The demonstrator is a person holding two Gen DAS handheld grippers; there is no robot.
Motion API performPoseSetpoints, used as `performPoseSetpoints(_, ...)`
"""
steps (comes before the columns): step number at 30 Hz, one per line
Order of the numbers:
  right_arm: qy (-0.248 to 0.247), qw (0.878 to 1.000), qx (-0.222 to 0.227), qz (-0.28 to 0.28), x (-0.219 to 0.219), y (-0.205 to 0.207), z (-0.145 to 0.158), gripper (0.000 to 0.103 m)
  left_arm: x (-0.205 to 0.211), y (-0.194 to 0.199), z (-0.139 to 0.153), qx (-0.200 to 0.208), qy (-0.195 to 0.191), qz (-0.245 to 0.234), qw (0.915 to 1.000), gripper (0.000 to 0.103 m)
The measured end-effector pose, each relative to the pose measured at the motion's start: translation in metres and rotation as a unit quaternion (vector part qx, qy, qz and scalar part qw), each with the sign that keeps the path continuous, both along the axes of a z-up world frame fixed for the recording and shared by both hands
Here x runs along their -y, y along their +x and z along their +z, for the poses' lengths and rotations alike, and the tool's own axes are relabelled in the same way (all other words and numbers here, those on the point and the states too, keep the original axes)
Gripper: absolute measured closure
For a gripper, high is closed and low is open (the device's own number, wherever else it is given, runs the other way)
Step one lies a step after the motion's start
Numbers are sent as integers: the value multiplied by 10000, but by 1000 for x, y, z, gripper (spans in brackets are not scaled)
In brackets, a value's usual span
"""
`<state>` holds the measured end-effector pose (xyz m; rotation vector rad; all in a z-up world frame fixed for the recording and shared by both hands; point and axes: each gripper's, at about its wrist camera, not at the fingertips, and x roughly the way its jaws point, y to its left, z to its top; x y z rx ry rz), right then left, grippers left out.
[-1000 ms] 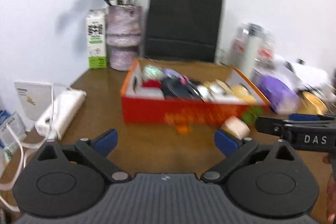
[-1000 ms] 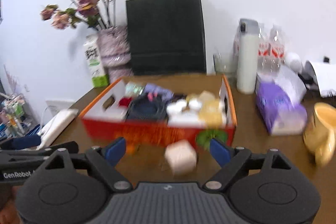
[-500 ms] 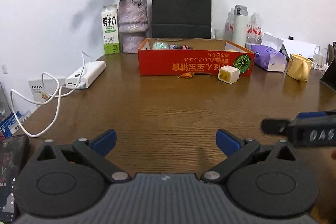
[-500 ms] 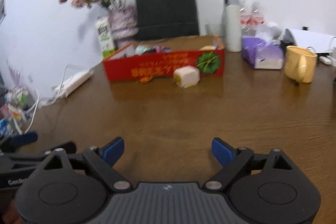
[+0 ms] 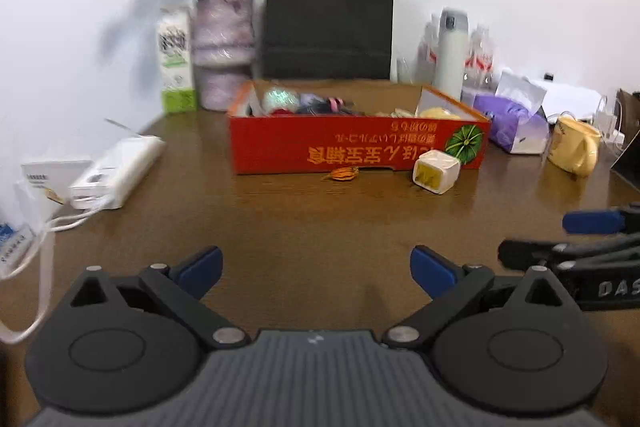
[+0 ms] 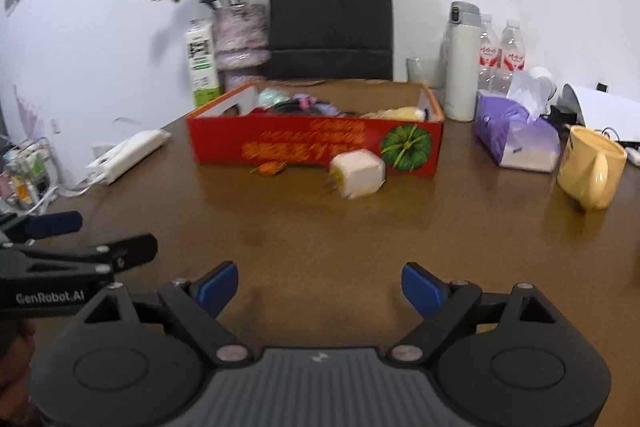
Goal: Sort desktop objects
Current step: 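Move both tools back toward the small orange item and cream cube plug, then grasp the small orange item with the left gripper while the right gripper grasps the cream cube plug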
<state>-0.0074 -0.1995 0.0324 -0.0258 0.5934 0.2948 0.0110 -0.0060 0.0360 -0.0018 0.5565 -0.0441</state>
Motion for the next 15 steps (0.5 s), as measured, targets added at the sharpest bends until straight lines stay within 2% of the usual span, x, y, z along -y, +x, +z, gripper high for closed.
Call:
performPoseSetpoints(4,-141,9999,-35,39,4,51,-3,14,-7,59,-5,-155,-228,-214,9994,2)
performPoseSetpoints(7,40,9997,-228,76,4,93,-8,14,-2,101,-13,-208,180,-315,9991,2)
performPoseSetpoints(9,85,9994,-331,99,-1,115,-12,15,-2,126,-20,-332,271,-371,9984,4)
performPoseSetpoints(15,49,9995,-291,133,-12,160,-18,21,-6,169,-31,-744,-142,-343,9965,5)
